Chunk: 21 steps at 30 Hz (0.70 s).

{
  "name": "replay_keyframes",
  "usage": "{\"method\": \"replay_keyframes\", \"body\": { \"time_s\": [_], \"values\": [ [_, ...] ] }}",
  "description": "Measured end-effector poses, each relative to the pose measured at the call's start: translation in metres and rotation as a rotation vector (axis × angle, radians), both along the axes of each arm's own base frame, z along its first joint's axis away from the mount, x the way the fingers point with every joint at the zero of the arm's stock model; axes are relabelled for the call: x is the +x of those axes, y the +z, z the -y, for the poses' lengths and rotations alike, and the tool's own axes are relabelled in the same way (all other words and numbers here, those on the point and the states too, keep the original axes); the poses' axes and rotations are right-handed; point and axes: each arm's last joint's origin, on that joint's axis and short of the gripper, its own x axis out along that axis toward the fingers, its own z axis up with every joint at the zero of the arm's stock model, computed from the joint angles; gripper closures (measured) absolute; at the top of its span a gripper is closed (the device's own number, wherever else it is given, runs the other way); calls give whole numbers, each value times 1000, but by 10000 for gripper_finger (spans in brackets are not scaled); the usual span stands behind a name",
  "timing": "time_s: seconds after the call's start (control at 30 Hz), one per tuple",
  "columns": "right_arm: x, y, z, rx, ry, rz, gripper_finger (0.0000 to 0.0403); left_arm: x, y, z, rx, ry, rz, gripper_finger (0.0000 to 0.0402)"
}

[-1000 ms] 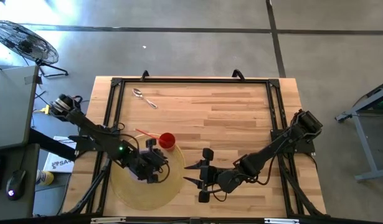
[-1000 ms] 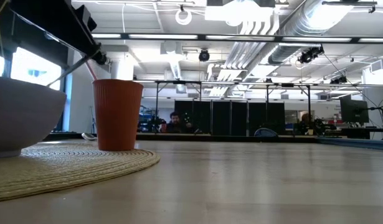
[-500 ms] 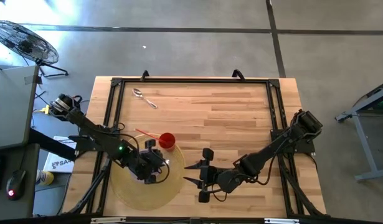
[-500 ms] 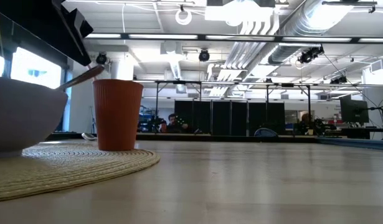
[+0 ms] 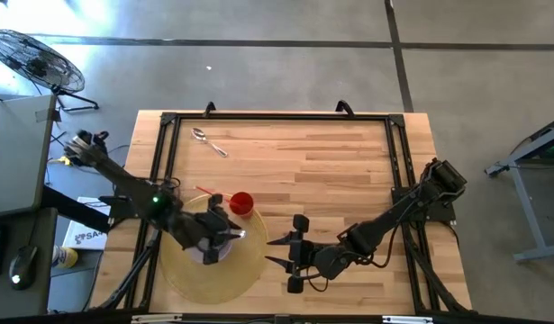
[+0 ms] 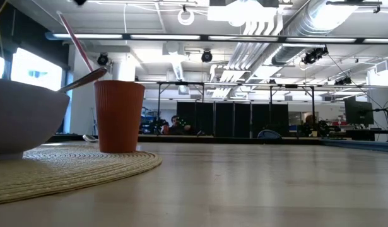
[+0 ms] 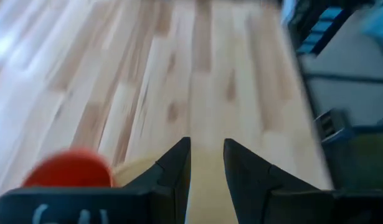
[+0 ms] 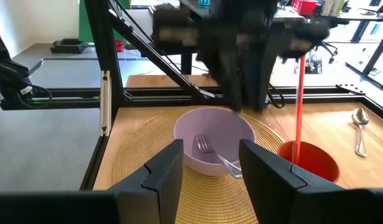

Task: Pick & Place Utensil
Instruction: Put the silver spoon into the purple bowl on the brown mat

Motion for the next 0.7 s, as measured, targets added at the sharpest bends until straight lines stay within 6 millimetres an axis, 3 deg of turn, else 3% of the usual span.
{"method": "replay_keyframes", "body": {
  "time_s": [0.13,0.27,0.57,0.7],
  "values": [
    [0,0,0,0,0,0,252,0,28,-5,-6,46,82,309],
    [0,1,0,4,0,6,253,7,44,-28,12,171,68,309],
    [0,0,-2,11,30,1,252,15,78,-124,-36,541,-36,309],
    [-1,0,-3,15,59,-11,251,10,72,-175,-97,740,-102,309]
  ]
}}
